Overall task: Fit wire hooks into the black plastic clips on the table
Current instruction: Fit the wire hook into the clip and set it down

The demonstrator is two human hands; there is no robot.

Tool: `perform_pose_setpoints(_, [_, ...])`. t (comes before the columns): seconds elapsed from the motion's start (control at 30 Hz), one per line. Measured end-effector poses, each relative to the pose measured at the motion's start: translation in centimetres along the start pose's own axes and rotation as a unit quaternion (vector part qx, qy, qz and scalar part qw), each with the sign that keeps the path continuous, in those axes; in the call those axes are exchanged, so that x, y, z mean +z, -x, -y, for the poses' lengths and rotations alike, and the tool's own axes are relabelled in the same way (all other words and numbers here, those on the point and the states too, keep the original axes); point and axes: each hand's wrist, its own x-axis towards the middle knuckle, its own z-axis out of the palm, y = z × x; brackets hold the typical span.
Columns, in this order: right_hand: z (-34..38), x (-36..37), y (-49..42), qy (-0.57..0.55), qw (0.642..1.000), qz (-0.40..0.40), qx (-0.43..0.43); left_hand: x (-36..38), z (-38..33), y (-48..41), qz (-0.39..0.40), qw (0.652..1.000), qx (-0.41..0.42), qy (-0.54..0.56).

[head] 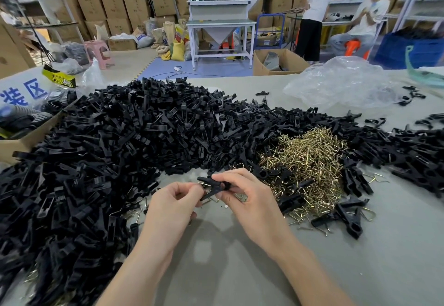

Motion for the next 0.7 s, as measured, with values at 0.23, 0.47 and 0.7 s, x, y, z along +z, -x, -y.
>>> perform_pose_setpoints(0.23, [0.3, 0.1, 0.4, 0.114, 0.993, -0.009, -0.042, 1.0, 0.3, 0.6, 0.027, 0.998, -0.025, 0.060])
perform_pose_setpoints(0.47, [0.8, 0.4, 0.6, 0.136, 0.989, -0.010, -0.050, 1.8, 0.1, 1.5, 0.117, 0.993, 0.002, 0.033])
perform_pose_setpoints(0.7, [1.3, 1.1, 0.9, 0.123, 0.991, -0.005, -0.062, 1.3, -0.2, 0.8, 0.165, 0.986, -0.023, 0.021])
